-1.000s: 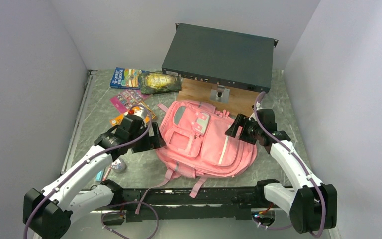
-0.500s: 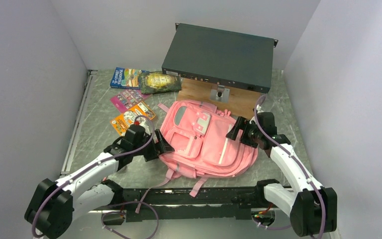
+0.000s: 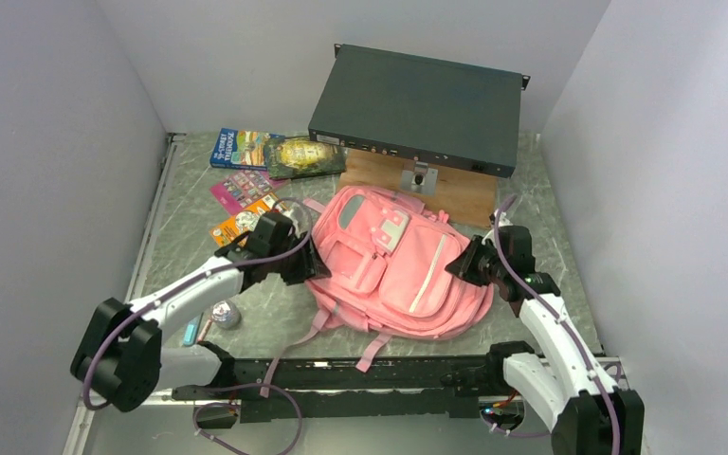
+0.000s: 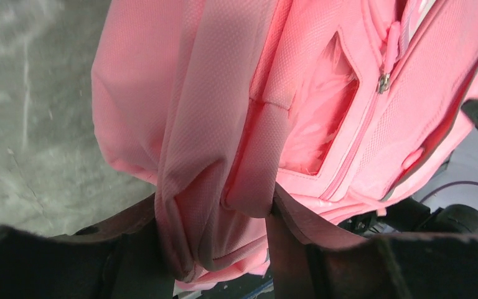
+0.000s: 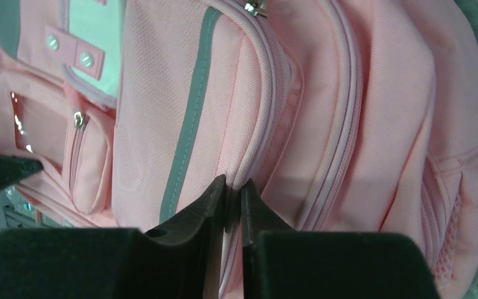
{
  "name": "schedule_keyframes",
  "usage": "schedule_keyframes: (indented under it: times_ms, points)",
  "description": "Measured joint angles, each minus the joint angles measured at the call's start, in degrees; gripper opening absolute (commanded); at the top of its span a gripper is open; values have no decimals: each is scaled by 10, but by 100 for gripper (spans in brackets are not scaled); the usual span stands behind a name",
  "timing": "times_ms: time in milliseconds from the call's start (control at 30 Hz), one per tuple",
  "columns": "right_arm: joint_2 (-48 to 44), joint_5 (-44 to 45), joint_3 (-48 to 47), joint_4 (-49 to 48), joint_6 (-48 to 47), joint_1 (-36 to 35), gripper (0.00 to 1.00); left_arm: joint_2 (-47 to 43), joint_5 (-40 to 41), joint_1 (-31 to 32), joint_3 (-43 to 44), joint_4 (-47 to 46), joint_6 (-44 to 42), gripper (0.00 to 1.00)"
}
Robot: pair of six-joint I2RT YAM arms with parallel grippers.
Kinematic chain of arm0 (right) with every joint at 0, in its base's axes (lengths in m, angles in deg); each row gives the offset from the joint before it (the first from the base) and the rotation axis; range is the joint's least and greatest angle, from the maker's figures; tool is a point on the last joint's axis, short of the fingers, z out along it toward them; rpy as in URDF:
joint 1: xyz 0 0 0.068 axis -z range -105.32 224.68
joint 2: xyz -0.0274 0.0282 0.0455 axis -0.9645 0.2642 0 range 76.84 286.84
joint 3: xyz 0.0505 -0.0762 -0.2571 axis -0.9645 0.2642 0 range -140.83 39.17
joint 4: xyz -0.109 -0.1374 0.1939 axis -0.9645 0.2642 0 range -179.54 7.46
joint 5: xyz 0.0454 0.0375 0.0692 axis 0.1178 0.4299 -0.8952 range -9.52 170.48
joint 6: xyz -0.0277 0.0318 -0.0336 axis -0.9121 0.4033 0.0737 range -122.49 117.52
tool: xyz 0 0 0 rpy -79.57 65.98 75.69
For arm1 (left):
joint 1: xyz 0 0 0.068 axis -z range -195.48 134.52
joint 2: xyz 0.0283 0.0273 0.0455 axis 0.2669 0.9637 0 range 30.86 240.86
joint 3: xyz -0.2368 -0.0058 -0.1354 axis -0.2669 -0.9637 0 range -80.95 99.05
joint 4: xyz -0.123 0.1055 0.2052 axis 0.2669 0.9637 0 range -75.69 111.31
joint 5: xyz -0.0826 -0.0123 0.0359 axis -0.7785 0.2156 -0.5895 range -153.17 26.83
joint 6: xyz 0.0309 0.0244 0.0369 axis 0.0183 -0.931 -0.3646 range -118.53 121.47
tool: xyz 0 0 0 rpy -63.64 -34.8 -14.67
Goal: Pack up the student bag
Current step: Adjust the student bag at the center of the board.
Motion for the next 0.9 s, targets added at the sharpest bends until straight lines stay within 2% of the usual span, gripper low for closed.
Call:
schedule_keyframes:
  times_ms: [33, 67, 367, 433, 567, 700, 833, 900]
  points:
    - [-15, 0, 5, 3, 2, 0, 1, 15, 5, 0, 20, 8, -10, 48]
    - [-25, 0, 9, 6, 3, 0, 0, 32, 9, 0, 42, 16, -18, 48]
    - [-71, -2, 24, 13, 18, -2, 2, 190, 15, -5, 214, 52, -62, 50]
    - [-78, -3, 26, 14, 18, -25, 4, 221, 21, -8, 254, 52, -65, 51]
    - [-58, 14, 13, 16, 11, -129, 5, 261, 38, -21, 319, 73, -77, 58]
    - [0, 10, -16, 10, 9, -224, 18, 296, 44, -32, 390, 99, -96, 69]
    - [26, -31, -17, 14, 25, -285, 43, 356, 23, -29, 472, 115, -113, 82]
    - [22, -63, -16, 13, 30, -296, 53, 373, 22, -28, 495, 135, -121, 94]
